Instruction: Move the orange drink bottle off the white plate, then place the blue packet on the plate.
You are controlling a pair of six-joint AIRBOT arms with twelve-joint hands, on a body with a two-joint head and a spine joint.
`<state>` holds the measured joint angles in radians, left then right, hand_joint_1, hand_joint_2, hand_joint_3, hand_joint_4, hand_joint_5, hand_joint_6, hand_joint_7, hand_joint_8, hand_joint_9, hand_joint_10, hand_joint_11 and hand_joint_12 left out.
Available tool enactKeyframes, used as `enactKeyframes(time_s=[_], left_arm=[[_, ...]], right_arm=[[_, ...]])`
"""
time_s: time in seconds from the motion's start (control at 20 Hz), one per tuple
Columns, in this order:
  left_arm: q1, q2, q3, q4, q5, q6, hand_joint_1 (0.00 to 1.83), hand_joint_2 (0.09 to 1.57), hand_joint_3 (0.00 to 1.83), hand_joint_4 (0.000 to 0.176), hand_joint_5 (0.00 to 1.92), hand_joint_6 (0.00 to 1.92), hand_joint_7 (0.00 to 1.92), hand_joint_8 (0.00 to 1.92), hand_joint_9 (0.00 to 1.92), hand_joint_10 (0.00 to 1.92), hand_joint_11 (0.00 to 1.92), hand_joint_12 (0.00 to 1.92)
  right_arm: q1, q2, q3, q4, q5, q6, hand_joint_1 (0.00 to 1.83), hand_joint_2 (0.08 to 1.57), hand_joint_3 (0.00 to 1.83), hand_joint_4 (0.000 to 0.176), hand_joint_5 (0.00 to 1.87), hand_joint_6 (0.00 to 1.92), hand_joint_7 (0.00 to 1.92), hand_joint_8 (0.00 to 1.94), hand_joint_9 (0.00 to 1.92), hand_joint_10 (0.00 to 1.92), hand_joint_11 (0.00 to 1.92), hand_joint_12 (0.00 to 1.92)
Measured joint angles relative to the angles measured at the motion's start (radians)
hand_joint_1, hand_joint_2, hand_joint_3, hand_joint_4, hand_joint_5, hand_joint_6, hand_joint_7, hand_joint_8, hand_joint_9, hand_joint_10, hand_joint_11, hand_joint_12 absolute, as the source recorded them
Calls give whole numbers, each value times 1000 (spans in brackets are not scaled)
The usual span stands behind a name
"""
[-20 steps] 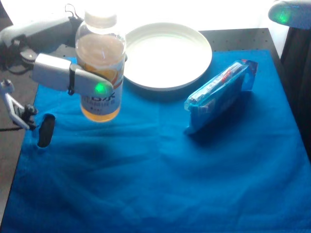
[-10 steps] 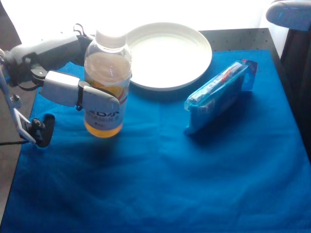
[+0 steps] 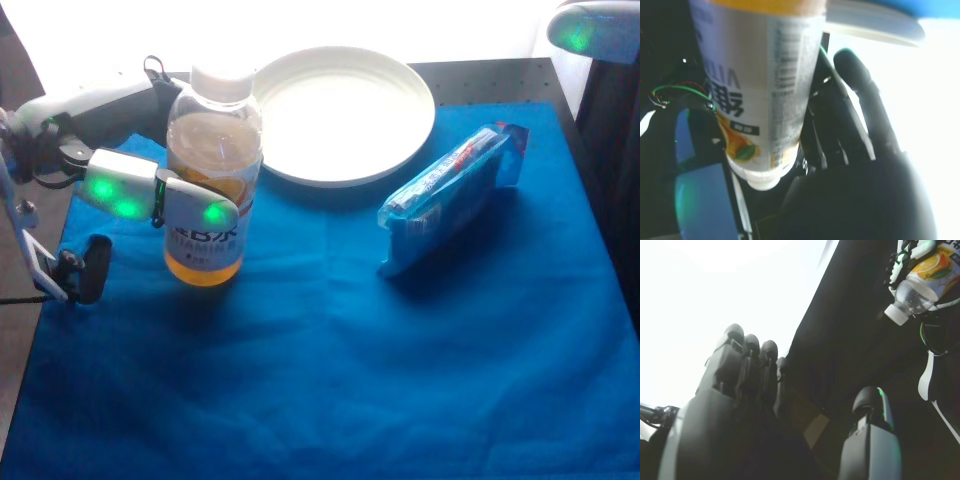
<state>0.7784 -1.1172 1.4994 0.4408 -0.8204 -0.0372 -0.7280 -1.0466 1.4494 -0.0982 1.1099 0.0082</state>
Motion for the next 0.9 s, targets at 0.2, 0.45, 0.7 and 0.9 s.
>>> enactKeyframes(time_s=[0.2, 0.45, 0.7, 0.9], left_arm=[[1, 10, -9, 3, 2, -5, 999, 962, 1, 0, 721, 60, 815, 0, 810, 0, 418, 686], [5, 13, -9, 7, 1, -9, 949, 906, 0, 7, 363, 0, 460, 0, 479, 0, 111, 812], [24, 36, -17, 19, 18, -6, 869, 826, 0, 121, 177, 0, 238, 0, 264, 0, 0, 640], [48, 58, -35, 20, 27, -4, 787, 827, 1, 174, 2, 0, 39, 3, 77, 4, 0, 256]], right_arm=[[0, 0, 0, -4, 0, 0, 680, 907, 0, 74, 292, 2, 350, 0, 222, 0, 179, 13], [0, -3, 0, -5, 1, 0, 708, 913, 0, 50, 267, 0, 355, 3, 238, 6, 205, 21], [-7, -6, 2, -3, 1, 0, 777, 825, 0, 32, 224, 0, 311, 0, 210, 0, 225, 21], [-7, -6, 2, -10, 5, 0, 846, 767, 0, 91, 219, 0, 289, 0, 189, 3, 212, 12]])
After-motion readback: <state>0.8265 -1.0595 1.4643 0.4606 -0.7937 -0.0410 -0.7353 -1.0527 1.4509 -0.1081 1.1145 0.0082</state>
